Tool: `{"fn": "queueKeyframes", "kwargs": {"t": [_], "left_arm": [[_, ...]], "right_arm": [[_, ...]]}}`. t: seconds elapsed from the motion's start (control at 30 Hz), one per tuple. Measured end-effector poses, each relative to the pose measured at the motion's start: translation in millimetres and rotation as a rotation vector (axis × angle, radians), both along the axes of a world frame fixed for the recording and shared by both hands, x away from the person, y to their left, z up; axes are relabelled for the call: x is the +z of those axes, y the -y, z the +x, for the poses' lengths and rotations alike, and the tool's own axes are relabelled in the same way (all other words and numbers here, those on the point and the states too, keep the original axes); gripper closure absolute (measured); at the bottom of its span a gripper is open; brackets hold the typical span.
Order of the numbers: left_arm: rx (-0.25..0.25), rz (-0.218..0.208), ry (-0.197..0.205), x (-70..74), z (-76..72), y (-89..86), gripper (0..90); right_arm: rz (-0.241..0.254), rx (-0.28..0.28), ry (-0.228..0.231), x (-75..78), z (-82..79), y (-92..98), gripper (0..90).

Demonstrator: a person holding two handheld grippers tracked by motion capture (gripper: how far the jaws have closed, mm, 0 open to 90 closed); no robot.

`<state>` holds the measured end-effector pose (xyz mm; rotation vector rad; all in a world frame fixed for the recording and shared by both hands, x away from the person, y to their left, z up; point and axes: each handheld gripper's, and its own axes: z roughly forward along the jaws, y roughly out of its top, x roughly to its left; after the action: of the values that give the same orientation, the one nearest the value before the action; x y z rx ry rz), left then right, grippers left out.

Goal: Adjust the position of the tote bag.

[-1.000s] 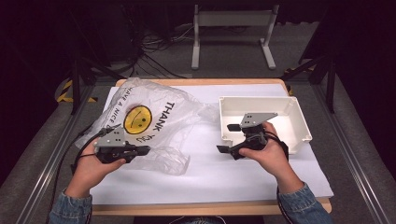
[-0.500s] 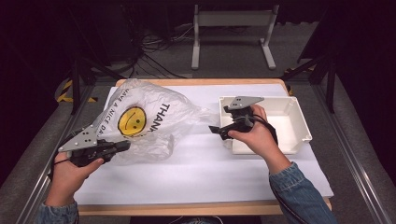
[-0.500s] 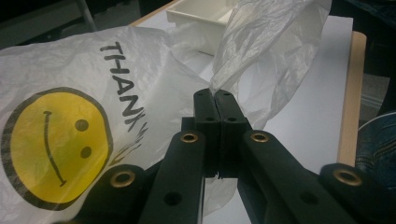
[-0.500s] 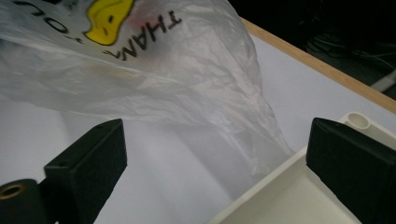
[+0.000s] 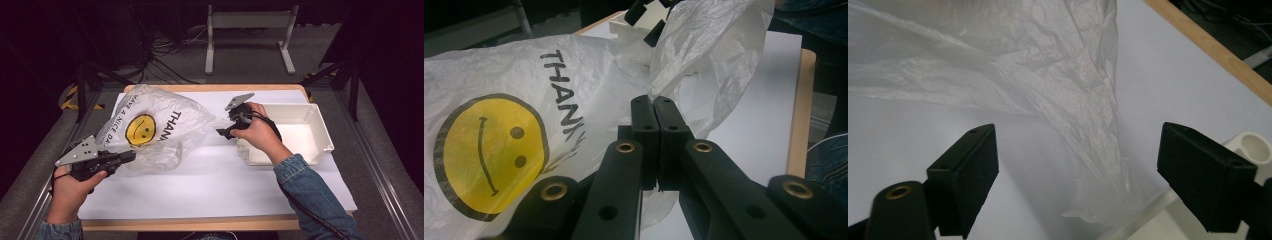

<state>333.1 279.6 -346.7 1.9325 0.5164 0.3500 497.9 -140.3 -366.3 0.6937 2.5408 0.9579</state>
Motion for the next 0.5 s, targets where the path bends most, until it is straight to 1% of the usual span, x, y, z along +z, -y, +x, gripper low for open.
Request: {"fn": "queueKeyframes", "kwargs": {"t": [0.03, 0.07, 0.1, 0.17, 0.23, 0.3, 0.33, 0.43, 0.5], "left_arm": [[-0.002, 0.001, -0.001, -0.3, 0.5, -0.2, 88.9], [-0.002, -0.002, 0.000, -0.7, 1.1, -0.6, 88.7], [-0.001, -0.006, -0.001, -1.0, 1.6, -1.1, 88.2], [-0.001, -0.016, -0.004, -1.9, 2.8, -2.1, 87.7], [-0.003, -0.016, -0.006, -2.2, 3.1, -2.3, 87.6], [-0.007, -0.014, -0.006, -2.0, 3.2, -1.3, 87.6], [-0.009, -0.012, -0.008, -1.9, 3.0, -0.6, 87.6], [-0.013, -0.009, -0.005, -1.5, 3.0, 1.4, 87.6], [-0.016, -0.005, -0.007, -1.7, 3.0, 2.4, 87.6]], "right_arm": [[-0.007, 0.006, 0.005, -1.6, 3.1, -2.3, 19.9], [-0.014, 0.007, -0.006, -2.9, 5.0, -4.8, 21.6], [-0.024, 0.013, -0.016, -4.4, 7.4, -7.1, 20.6], [-0.033, 0.012, -0.016, -7.4, 9.3, -11.1, 21.3], [-0.050, -0.001, -0.040, -11.3, 11.7, -14.2, 21.0], [-0.080, -0.001, -0.056, -14.5, 14.2, -17.2, 22.5], [-0.089, -0.008, -0.058, -16.1, 15.4, -19.1, 21.6], [-0.134, -0.016, -0.060, -18.0, 19.2, -24.2, 22.7], [-0.156, -0.017, -0.071, -18.3, 21.8, -25.9, 28.2]]}}
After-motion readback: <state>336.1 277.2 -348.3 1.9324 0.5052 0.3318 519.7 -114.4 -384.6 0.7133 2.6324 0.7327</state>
